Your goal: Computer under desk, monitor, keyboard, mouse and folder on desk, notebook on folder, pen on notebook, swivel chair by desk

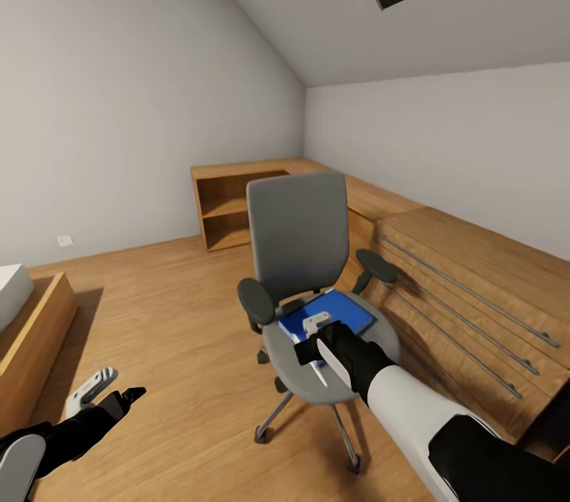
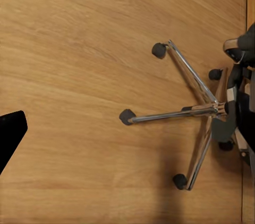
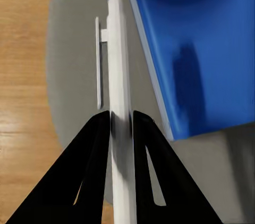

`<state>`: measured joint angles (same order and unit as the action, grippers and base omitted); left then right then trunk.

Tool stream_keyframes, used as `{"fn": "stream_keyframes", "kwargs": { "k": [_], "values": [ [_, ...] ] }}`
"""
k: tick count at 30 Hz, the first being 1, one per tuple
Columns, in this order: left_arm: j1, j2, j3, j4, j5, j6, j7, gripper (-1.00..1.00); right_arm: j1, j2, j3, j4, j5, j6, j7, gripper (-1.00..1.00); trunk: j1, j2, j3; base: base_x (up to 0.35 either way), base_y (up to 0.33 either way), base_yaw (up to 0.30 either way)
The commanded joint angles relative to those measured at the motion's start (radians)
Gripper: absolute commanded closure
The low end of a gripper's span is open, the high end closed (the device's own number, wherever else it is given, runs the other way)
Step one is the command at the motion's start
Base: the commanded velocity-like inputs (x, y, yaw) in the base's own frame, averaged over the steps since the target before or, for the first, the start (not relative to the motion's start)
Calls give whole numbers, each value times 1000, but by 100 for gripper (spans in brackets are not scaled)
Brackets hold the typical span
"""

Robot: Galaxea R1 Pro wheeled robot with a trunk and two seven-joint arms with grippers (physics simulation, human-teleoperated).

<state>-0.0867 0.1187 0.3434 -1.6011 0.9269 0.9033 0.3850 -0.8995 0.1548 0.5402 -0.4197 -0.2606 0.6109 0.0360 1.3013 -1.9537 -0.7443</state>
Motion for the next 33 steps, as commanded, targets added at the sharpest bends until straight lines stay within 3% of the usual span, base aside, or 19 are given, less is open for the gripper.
{"fn": "stream_keyframes", "kwargs": {
  "k": [1,5,15,22,27,33],
  "values": [
    [-1,0,0,0,11,3,9,-100,-1,-1,6,-2,-8,3,-2,100,-4,7,2,-12,0,0],
    [-1,0,-1,1,11,2,9,-100,-1,-3,4,-10,-10,2,-2,100,-19,35,15,-7,0,0],
    [-1,-2,-3,3,11,2,9,-100,0,-47,-3,-107,-18,7,-3,100,-58,105,46,-1,0,0],
    [-1,-3,-4,4,10,0,9,-100,1,-56,-61,-129,-18,9,-13,100,-85,154,68,0,0,0],
    [-1,-4,-5,5,11,-1,10,-100,3,-58,-93,-195,-17,25,-76,100,-104,189,84,0,0,0],
    [-1,-3,-5,6,12,-1,11,-100,23,-66,-101,-306,-18,62,-167,100,-127,231,102,0,0,0]
  ]
}}
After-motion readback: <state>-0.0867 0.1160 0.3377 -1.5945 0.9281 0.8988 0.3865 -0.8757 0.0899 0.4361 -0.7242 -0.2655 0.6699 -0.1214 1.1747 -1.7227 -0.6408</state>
